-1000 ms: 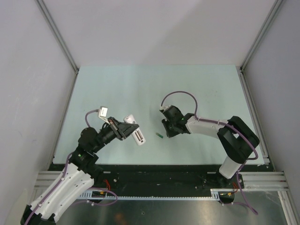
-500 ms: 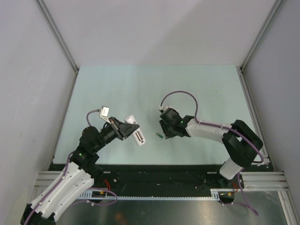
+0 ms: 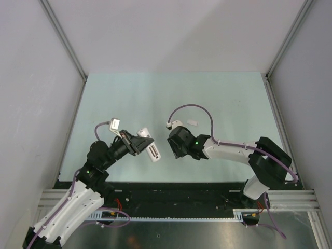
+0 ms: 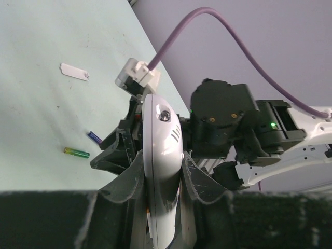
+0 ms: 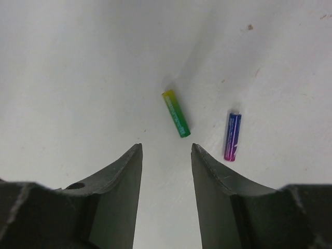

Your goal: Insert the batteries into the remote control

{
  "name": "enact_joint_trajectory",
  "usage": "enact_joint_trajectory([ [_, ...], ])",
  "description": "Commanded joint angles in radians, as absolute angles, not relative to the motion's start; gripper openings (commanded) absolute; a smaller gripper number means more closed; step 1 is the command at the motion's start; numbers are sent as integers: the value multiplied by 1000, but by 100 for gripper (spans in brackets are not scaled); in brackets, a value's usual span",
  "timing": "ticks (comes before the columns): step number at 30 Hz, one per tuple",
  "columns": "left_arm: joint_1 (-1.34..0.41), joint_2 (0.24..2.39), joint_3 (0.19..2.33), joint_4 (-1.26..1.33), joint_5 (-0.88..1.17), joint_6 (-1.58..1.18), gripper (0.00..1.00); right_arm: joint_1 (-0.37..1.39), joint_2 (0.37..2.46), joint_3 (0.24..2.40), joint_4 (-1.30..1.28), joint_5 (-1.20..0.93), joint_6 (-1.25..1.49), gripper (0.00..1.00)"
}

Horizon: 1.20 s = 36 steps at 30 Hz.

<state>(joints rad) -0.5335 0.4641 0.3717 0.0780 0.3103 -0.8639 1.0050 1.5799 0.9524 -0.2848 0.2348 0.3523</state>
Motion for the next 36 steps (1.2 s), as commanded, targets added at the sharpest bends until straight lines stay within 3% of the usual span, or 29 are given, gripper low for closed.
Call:
enact_joint_trajectory([
  [1,-529,431,367,94,308,-871,0,965,1601,966,-196,216,273,47],
  [11,-529,423,362,83,293,-877,0,900,1683,966,-137,75,199,43],
  [26,-529,442,367,84,291,-873,0,919,1735,960,-176,100,195,40],
  [32,-529,446,368,84,288,-868,0,919,1749,948,-186,92,195,24],
  [33,-531,446,368,84,287,-868,0,919,1750,946,-186,91,196,13],
  [36,-529,451,370,84,287,-867,0,919,1749,946,-186,89,212,0],
])
